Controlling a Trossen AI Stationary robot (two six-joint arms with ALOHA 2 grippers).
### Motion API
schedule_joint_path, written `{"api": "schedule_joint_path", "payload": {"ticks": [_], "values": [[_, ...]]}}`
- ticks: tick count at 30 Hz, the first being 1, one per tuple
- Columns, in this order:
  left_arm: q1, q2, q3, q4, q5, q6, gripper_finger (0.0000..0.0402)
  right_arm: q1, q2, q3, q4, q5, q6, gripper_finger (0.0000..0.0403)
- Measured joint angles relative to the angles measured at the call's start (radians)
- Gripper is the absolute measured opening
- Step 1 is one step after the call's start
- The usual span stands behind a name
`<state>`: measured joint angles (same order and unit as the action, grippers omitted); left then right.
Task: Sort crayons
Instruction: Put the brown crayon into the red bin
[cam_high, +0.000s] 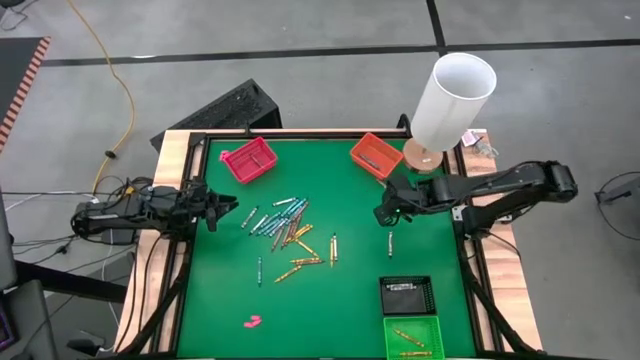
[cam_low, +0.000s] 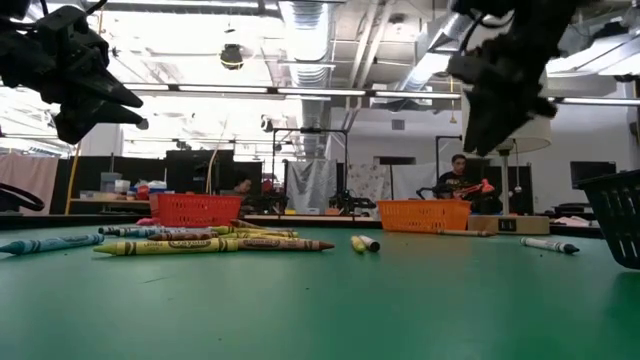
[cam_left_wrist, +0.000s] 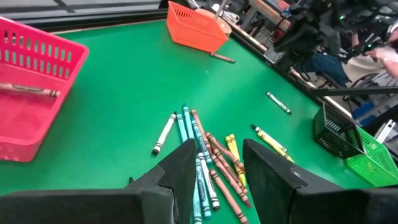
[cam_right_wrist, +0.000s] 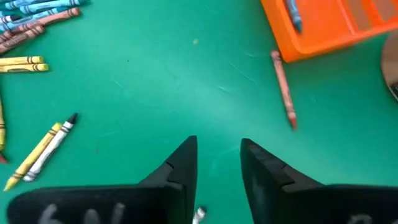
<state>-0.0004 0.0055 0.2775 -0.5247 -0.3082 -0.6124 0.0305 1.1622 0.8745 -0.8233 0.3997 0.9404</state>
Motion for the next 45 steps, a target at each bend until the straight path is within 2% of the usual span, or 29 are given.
{"api": "schedule_joint_path", "payload": {"ticks": [5,11,15,20,35,40,45], "values": [[0.0,0.0,0.0,0.0,-0.022,0.007,0.012,-0.092,0.004,-0.075,0.082,-0.013,-0.098,0.0168],[0.0,0.0,0.0,0.0,-0.051,0.025,0.012,-0.232,0.004,-0.117,0.131,-0.106,-0.219,0.0206],[0.0,0.0,0.0,0.0,-0.069,0.024,0.012,-0.301,0.004,-0.117,0.167,-0.116,-0.309,0.0204],[0.0,0.0,0.0,0.0,-0.073,0.025,0.012,-0.368,0.024,-0.117,0.191,-0.196,-0.409,0.0199],[0.0,0.0,0.0,-0.015,-0.079,0.025,0.012,-0.441,0.294,-0.118,0.238,-0.316,-0.527,0.0196],[0.0,0.0,0.0,-0.023,-0.078,0.025,0.012,-0.453,0.347,-0.113,0.242,-0.379,-0.532,0.0177],[0.0,0.0,0.0,-0.027,-0.078,0.025,0.012,-0.443,0.358,-0.104,0.233,-0.397,-0.526,0.0096]]}}
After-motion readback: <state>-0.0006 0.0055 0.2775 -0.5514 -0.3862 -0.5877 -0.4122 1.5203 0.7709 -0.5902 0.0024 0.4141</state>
